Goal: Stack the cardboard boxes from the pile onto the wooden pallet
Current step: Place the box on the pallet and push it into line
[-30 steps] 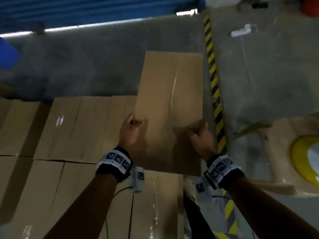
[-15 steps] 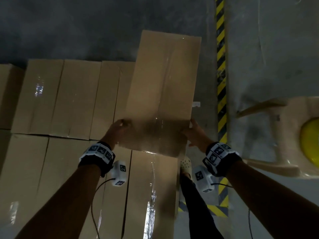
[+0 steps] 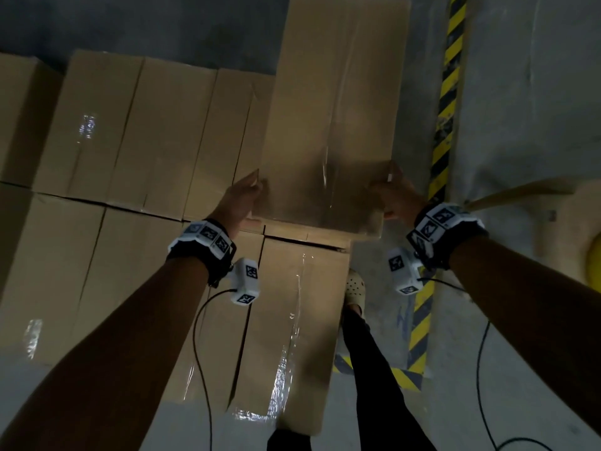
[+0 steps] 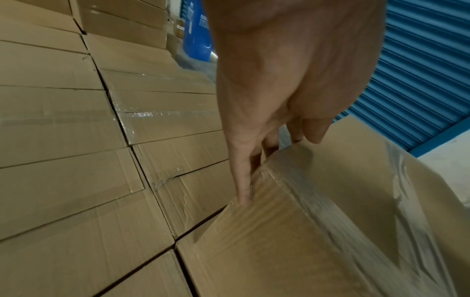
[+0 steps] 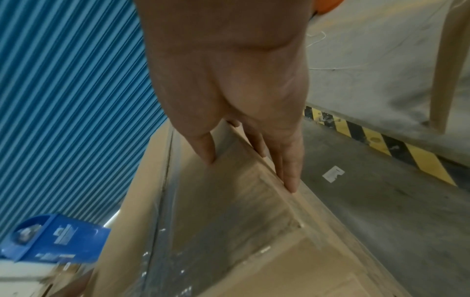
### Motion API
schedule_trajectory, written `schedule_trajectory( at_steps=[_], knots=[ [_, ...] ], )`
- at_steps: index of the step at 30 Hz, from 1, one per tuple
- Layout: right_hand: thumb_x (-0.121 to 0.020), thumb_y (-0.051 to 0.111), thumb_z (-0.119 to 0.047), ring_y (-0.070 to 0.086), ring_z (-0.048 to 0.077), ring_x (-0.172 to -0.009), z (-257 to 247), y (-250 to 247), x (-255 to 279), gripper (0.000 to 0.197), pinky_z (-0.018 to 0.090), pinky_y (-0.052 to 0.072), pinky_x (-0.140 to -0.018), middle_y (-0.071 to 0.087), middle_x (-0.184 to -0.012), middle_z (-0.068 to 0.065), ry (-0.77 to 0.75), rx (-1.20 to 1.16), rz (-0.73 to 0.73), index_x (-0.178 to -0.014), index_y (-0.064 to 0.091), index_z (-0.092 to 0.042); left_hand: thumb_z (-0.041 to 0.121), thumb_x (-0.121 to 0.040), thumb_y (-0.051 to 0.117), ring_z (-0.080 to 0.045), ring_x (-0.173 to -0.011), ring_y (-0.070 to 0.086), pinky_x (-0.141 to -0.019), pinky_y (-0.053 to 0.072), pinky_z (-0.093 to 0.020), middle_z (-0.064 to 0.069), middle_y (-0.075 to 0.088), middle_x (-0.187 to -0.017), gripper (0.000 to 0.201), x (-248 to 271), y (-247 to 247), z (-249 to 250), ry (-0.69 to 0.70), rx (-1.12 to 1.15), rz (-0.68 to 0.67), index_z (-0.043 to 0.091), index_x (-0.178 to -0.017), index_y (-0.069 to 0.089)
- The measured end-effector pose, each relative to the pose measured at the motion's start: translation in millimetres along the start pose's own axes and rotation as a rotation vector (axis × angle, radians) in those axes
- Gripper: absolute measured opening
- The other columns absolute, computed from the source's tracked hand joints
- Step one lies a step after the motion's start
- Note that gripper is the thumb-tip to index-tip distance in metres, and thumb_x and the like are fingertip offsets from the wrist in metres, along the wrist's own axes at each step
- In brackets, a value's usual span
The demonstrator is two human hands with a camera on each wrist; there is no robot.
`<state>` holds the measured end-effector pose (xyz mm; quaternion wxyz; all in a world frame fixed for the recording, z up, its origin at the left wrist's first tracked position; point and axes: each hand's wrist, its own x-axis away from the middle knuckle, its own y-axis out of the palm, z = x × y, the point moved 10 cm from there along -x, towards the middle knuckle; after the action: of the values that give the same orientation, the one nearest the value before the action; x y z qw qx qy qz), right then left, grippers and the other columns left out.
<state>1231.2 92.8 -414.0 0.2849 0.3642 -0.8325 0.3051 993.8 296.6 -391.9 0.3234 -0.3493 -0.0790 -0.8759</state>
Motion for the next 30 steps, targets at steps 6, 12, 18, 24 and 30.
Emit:
schedule_trajectory(
  at_steps=[6, 12, 18, 24, 30],
  knots=[
    [-0.09, 0.067, -0.016, 0.062, 0.018, -0.093, 12, -1, 12, 0.061, 0.038, 0.056, -0.067, 0.059, -0.125, 0.001, 0.032, 0.038, -0.043, -0.139, 0.038, -0.038, 0.062, -0.098, 0.046, -0.028, -0.117, 0.058, -0.092, 0.051, -0.053, 0.001, 0.063, -0.129, 0.046, 11, 2, -6, -0.128, -0.012, -0.007, 0.032, -0.129, 0.06],
    [-0.093, 0.063, -0.006, 0.06, 0.012, -0.084, 13, 10, 22, 0.068, 0.03, 0.051, -0.057, 0.059, -0.117, 0.003, 0.02, 0.017, -0.132, -0.145, 0.031, -0.035, 0.061, -0.104, 0.029, -0.029, -0.12, 0.051, -0.102, 0.041, -0.057, 0.002, 0.057, -0.126, 0.048, 15, -10, -10, -0.174, 0.07, 0.045, 0.033, -0.134, 0.052],
    [-0.093, 0.06, -0.002, 0.06, 0.014, -0.085, 13, 24, 30, 0.076, 0.033, 0.052, -0.061, 0.06, -0.107, -0.002, 0.022, 0.013, -0.145, -0.148, 0.026, -0.041, 0.064, -0.103, 0.02, -0.029, -0.122, 0.047, -0.103, 0.038, -0.057, -0.006, 0.051, -0.139, 0.062, 20, -20, -16, -0.184, 0.061, 0.067, 0.028, -0.147, 0.045],
    [-0.093, 0.059, 0.001, 0.06, 0.016, -0.087, 13, 28, 34, 0.075, 0.036, 0.053, -0.065, 0.058, -0.118, 0.003, 0.009, 0.012, -0.157, -0.146, 0.027, -0.042, 0.065, -0.103, 0.022, -0.033, -0.132, 0.047, -0.103, 0.039, -0.058, -0.009, 0.047, -0.151, 0.062, 20, -24, -21, -0.201, 0.072, 0.067, 0.029, -0.149, 0.044],
    [-0.093, 0.06, -0.002, 0.063, 0.025, -0.1, 13, 29, 38, 0.068, 0.035, 0.053, -0.065, 0.059, -0.124, 0.004, -0.002, 0.023, -0.153, -0.135, 0.029, -0.047, 0.064, -0.103, 0.025, -0.03, -0.124, 0.05, -0.106, 0.034, -0.059, -0.006, 0.054, -0.14, 0.058, 18, -23, -25, -0.179, 0.019, 0.078, 0.03, -0.145, 0.047]
  ],
)
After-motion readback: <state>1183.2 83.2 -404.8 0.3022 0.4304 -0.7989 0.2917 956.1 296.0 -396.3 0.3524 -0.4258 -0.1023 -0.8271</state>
